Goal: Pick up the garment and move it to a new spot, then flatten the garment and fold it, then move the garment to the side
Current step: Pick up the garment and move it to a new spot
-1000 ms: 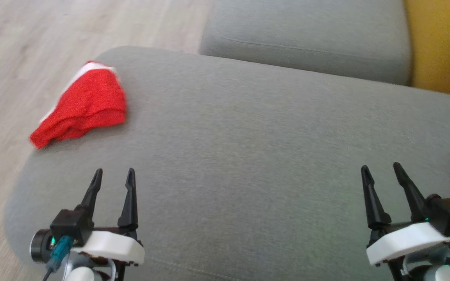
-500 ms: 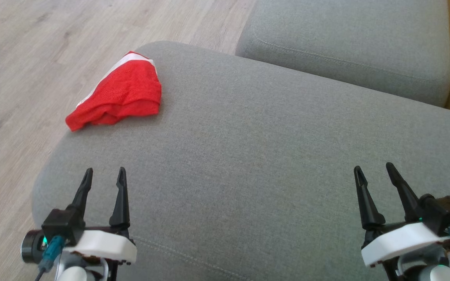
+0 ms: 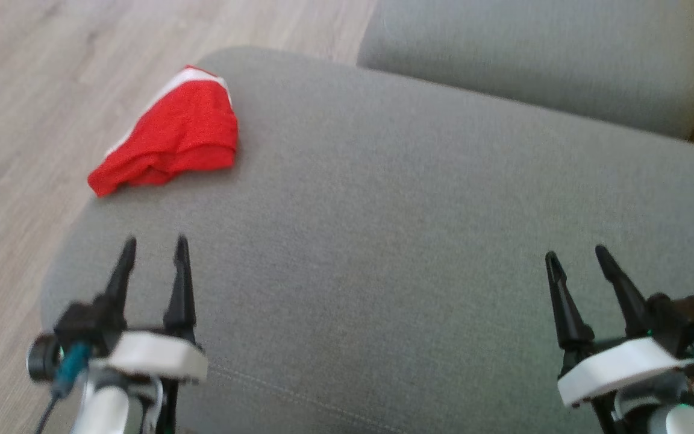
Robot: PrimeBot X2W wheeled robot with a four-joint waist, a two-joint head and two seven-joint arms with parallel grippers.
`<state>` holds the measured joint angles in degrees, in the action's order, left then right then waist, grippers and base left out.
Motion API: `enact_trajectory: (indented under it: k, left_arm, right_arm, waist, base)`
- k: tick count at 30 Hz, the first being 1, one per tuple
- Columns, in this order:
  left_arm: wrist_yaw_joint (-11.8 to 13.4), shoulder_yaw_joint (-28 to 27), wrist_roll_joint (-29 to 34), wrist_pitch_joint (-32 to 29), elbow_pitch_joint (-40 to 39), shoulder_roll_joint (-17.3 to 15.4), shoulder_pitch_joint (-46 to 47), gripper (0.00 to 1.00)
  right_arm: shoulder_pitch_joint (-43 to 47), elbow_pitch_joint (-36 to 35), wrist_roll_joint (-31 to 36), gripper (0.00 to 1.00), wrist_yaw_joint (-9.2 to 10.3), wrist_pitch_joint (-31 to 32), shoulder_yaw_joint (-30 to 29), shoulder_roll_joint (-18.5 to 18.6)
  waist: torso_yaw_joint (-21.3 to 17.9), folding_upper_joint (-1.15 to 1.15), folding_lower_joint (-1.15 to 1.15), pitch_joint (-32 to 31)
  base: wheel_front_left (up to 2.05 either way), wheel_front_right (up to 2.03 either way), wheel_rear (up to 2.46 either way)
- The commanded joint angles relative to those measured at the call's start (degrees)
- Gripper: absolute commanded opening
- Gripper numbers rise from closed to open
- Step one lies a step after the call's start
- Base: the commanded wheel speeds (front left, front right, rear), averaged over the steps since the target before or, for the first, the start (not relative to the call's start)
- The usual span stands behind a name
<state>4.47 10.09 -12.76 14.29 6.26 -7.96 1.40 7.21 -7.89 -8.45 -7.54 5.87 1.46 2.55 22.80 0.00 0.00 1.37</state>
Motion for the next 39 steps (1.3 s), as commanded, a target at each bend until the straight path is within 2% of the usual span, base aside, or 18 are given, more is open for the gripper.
enact_trajectory:
  k: [1,7,13,18,22,30,31,32,33,36,39]
  left_arm:
    - [-0.13,-2.42,-0.21,0.7,-1.65,-0.26,4.42,1.0]
    - [-1.19,-5.41,-1.04,0.7,0.93,0.68,12.44,1.0]
    - [-3.4,-9.56,-1.26,0.7,8.52,-0.18,23.1,1.0]
    - [-6.05,-13.67,-2.58,0.71,19.46,-2.12,32.32,1.0]
    - [-8.35,-15.44,-3.07,0.71,31.19,-4.73,38.8,1.0]
    - [-9.83,-16.04,-4.53,-1.01,53.46,-8.93,49.3,1.0]
    - [-9.91,-15.84,-4.46,-1.18,55.07,-9.27,50.1,0.83]
    - [-9.96,-15.75,-4.39,-0.95,56.14,-9.66,50.9,0.06]
    - [-10.04,-15.57,-4.25,-0.61,56.82,-9.96,51.59,0.0]
    - [-10.28,-15.02,-3.48,0.45,56.09,-10.63,52.94,0.0]
    - [-9.63,-15.78,-2.33,0.66,48.5,-10.95,52.64,0.0]
  right_arm:
    - [-3.8,-2.44,0.45,1.0,0.05,0.08,1.11,0.32]
    - [-8.07,-6.26,3.38,1.0,0.05,2.79,1.04,0.6]
    - [-13.23,-9.9,4.91,1.0,0.05,4.96,0.69,3.05]
    - [-16.22,-11.49,5.05,1.0,0.05,5.44,0.42,4.09]
    - [-18.02,-11.38,4.71,1.0,0.05,5.13,1.17,4.37]
    - [-19.78,-10.34,4.26,1.0,0.05,4.18,2.19,4.18]
    - [-19.83,-10.19,4.2,1.0,0.05,4.05,2.16,4.08]
    - [-19.85,-10.04,4.11,1.0,0.05,3.91,2.07,3.97]
    - [-19.86,-9.9,4.02,1.0,0.05,3.77,1.97,3.87]
    - [-19.83,-9.4,3.92,1.0,0.05,3.35,1.56,3.64]
    - [-19.89,-9.07,3.82,1.0,0.05,2.7,1.14,3.34]
  waist:
    - [-0.77,0.0,0.0,1.97]
    - [-3.51,0.0,0.0,10.96]
    - [-6.87,0.0,0.0,20.4]
    - [-9.21,0.0,0.0,25.77]
    - [-10.99,0.0,0.0,28.33]
    - [-13.21,0.0,0.0,30.71]
    - [-13.35,0.0,0.0,30.77]
    - [-13.43,0.0,0.0,30.81]
    - [-13.47,0.0,0.0,30.82]
    - [-13.3,0.0,0.0,30.41]
    - [-12.89,0.0,0.0,29.31]
  base:
    - [0.0,0.0,0.0]
    - [0.0,0.0,0.0]
    - [0.0,0.0,0.0]
    - [0.0,0.0,0.0]
    - [0.0,0.0,0.0]
    - [0.0,0.0,0.0]
    - [0.0,0.0,0.0]
    - [0.0,0.0,0.0]
    - [0.0,0.0,0.0]
    - [0.0,0.0,0.0]
    - [0.0,0.0,0.0]
